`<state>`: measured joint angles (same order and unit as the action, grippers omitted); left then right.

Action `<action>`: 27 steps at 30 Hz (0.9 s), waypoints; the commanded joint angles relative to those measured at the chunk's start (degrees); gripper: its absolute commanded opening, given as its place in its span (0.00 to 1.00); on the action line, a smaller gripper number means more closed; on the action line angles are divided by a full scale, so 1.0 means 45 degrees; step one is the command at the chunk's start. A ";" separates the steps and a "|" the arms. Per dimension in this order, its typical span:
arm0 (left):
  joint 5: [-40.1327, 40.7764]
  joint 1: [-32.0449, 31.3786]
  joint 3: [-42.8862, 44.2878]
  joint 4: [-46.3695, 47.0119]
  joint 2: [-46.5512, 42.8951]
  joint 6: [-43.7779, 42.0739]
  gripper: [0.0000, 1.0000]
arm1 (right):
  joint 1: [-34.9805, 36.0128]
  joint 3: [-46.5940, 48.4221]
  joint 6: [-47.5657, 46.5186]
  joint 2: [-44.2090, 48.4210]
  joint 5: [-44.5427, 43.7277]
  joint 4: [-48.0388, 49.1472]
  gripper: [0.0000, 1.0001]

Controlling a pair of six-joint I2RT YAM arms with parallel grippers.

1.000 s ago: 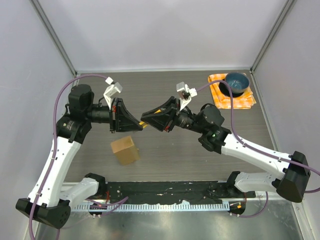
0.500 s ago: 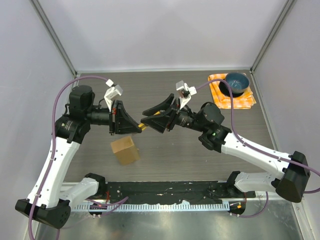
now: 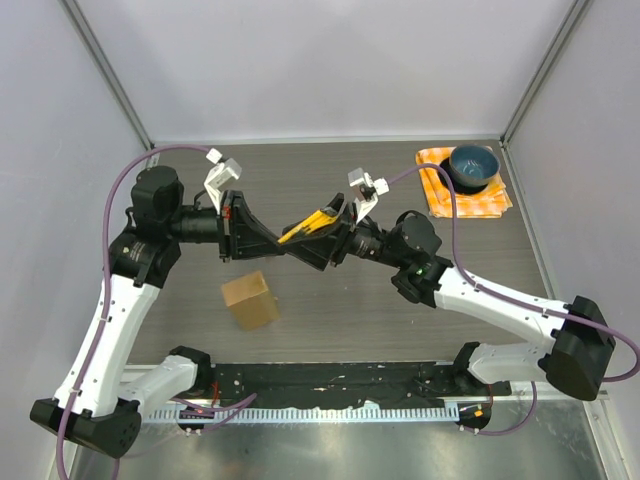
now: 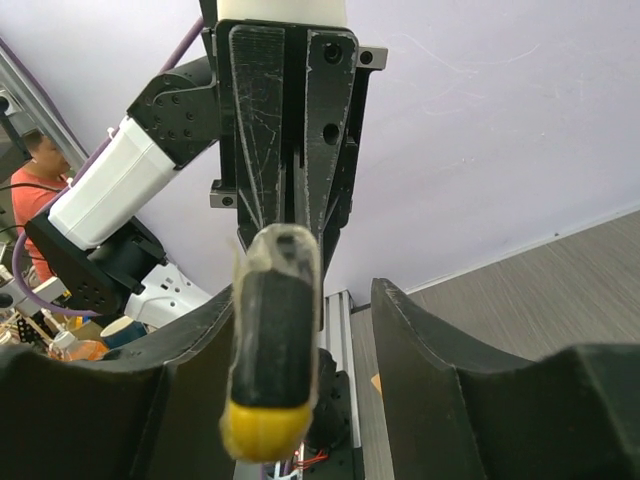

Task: Unpack the express box
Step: Adjust the knife.

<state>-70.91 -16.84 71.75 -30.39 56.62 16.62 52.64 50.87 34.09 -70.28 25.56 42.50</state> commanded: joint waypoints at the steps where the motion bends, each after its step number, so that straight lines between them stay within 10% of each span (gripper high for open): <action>1: -0.0159 -0.0027 -0.0142 0.0992 -0.0141 0.0564 0.00 | 0.0040 0.0101 0.0238 -0.0104 0.0120 0.1296 0.52; 13: -0.0374 -0.0203 -0.0377 0.0777 -0.0239 0.0369 0.00 | 0.0040 0.0531 0.0121 -0.0319 0.0218 0.1688 0.32; 21: -0.0199 -0.0222 -0.0203 0.0234 -0.0317 0.0059 0.00 | 0.0060 0.0375 0.0219 -0.0417 0.0297 0.1922 0.01; 24: 0.0502 -0.0242 0.1200 -0.3321 0.0266 -0.2816 0.38 | 0.0059 0.0199 -0.0577 0.0088 -0.0305 0.1418 0.01; 25: 0.1220 -0.0223 0.1669 -0.4542 0.0405 -0.4110 0.76 | 0.0059 0.0160 -0.0930 0.0284 -0.0541 0.0506 0.01; 27: 0.2335 -0.0222 0.2745 -0.7524 0.0775 -0.6937 0.92 | 0.0098 0.0043 -0.2001 0.1023 -0.1358 -0.0803 0.01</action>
<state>-68.16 -17.63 75.46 -40.12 58.06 7.92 52.84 51.00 33.47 -71.33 25.47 46.13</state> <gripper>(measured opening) 0.745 0.237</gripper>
